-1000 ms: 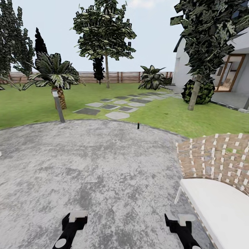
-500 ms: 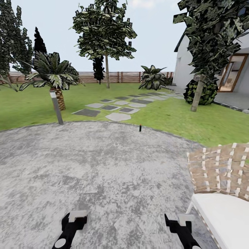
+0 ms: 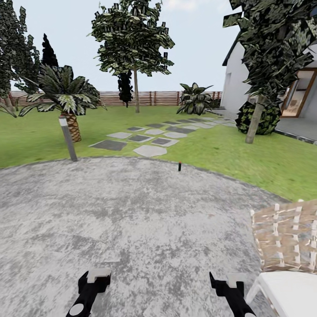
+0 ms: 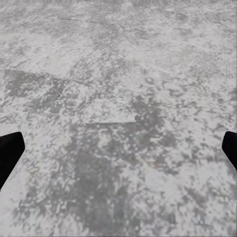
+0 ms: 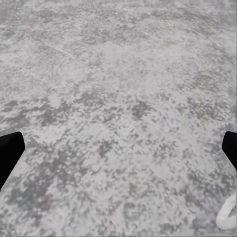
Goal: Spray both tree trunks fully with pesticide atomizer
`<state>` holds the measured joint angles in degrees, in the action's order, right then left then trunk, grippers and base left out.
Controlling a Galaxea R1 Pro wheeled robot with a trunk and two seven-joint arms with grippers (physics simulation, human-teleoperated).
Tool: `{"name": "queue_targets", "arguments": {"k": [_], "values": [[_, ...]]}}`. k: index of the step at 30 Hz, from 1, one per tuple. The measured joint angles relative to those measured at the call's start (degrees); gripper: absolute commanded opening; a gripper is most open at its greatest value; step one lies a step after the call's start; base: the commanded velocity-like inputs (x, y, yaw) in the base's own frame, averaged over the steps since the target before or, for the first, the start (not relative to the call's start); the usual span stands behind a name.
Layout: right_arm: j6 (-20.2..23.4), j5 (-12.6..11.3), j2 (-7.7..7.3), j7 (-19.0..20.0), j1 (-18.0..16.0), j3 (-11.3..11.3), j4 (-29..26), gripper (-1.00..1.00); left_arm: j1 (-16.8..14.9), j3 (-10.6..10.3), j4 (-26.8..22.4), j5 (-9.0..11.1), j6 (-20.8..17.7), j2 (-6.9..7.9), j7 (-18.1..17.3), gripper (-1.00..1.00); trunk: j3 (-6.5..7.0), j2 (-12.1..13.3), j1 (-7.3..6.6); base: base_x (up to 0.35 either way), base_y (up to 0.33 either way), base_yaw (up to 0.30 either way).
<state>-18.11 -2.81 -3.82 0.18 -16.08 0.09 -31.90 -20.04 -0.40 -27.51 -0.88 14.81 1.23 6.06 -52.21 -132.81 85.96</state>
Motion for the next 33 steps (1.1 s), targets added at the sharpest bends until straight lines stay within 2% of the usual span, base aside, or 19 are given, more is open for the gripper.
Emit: {"name": "queue_targets", "arguments": {"k": [33], "values": [[0.00,0.00,0.01,0.00,0.00,0.00,0.00,1.00,0.00,-0.04,0.09,0.00,-0.02,0.09,0.00,1.00,0.00,0.00,0.00,0.339,0.064,0.000]]}}
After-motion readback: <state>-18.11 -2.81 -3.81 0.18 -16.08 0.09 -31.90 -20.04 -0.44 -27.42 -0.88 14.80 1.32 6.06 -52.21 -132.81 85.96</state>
